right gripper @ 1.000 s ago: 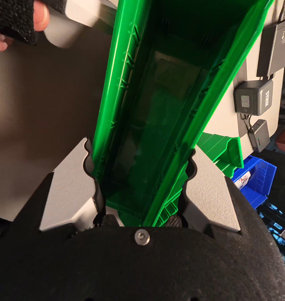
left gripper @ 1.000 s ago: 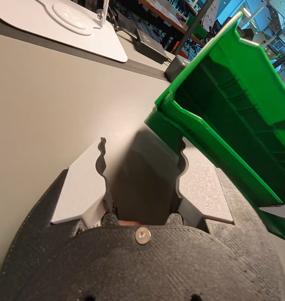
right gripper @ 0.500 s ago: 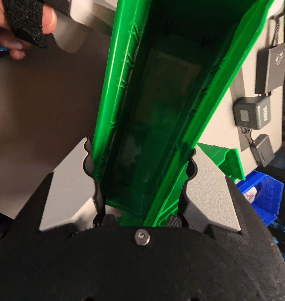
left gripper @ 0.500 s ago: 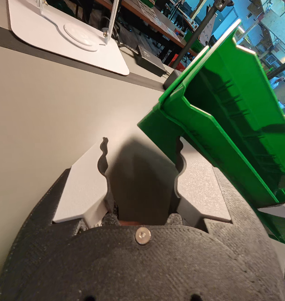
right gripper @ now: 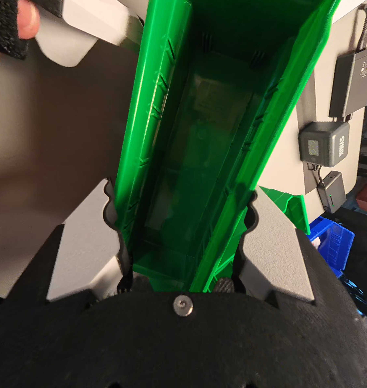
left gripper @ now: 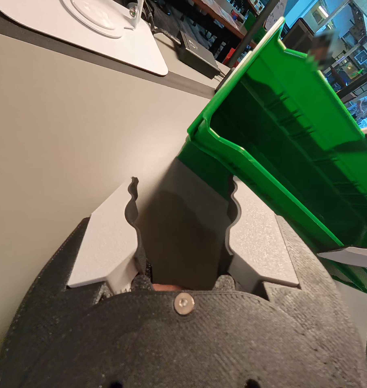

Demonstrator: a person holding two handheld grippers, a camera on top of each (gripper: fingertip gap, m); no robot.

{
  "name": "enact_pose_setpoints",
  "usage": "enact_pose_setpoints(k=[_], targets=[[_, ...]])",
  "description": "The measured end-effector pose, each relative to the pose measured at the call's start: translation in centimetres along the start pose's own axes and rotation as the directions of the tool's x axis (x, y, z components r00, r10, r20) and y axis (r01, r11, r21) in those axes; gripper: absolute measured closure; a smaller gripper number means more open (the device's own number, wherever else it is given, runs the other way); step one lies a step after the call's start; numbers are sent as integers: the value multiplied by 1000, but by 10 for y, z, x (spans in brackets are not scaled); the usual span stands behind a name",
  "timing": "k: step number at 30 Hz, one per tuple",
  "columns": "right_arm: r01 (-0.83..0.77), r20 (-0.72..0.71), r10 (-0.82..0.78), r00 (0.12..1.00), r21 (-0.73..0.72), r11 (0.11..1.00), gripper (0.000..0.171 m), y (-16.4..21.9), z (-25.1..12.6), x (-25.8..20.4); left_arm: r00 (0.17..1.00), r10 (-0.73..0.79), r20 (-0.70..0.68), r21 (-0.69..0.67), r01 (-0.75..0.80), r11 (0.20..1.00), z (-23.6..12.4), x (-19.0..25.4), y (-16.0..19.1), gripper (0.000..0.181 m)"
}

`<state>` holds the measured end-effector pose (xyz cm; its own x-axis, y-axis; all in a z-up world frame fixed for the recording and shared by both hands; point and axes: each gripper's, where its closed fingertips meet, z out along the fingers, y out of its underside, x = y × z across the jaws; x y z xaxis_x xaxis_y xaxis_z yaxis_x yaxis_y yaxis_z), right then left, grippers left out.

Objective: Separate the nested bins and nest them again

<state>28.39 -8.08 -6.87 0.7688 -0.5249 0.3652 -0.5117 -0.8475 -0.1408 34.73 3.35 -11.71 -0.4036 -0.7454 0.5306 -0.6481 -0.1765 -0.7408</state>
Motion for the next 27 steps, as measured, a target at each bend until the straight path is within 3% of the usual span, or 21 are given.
enact_pose_setpoints(k=[12,17,27], targets=[[-76,6,75,997,58,995,44,-1,-6,19,1000,3,-22,-24,-4,1000,3,5,6,93],[-142,65,142,988,-1,990,41,11,8,24,1000,-13,-29,-32,12,999,4,4,7,93],[-223,111,223,968,-12,975,54,11,13,44,999,-20,-40,-41,18,999,5,5,9,93]])
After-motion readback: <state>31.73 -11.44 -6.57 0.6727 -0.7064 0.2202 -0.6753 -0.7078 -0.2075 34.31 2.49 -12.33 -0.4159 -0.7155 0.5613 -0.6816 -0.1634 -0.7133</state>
